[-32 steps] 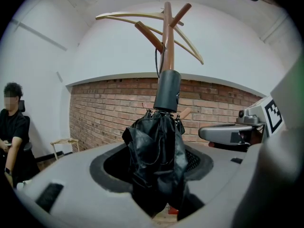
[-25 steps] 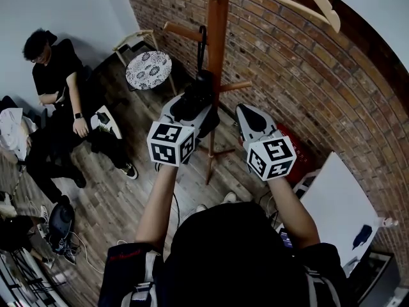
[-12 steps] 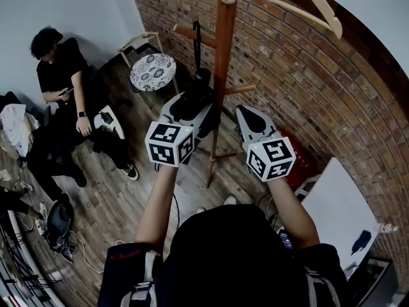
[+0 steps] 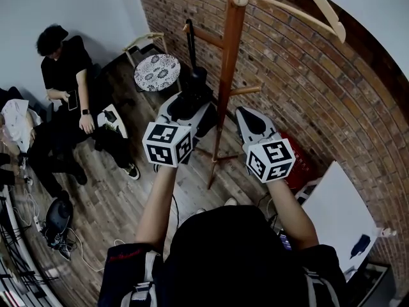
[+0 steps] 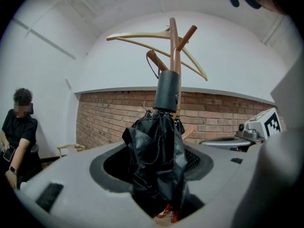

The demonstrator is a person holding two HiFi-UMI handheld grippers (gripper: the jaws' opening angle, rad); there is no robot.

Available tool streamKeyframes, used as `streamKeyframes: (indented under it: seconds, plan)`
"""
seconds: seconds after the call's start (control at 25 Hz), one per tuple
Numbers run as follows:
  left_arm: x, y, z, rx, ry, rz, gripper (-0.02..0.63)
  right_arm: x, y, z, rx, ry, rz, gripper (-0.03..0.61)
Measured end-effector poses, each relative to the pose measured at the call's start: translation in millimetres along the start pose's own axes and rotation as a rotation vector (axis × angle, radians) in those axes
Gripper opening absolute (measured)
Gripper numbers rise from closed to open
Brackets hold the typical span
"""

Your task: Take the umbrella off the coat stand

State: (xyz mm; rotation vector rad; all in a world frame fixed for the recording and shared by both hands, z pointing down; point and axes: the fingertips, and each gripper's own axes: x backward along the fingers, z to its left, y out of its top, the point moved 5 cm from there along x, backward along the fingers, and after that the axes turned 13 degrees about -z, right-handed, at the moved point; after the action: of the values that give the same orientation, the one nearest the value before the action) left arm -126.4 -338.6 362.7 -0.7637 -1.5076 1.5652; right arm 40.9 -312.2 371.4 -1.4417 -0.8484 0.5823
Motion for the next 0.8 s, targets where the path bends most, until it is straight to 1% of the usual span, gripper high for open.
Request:
streamKeyframes:
  seconds: [0.48,0.8]
  plan:
    - [18,-3,7,0.022,0.019,0.005,0.282,1,0,14,0.004,0.005,0.005,0.029]
    - [33,-8,4,0.035,0.006,0.024,0.282,7,1,26,0.006,-0.014,0.006,0.029]
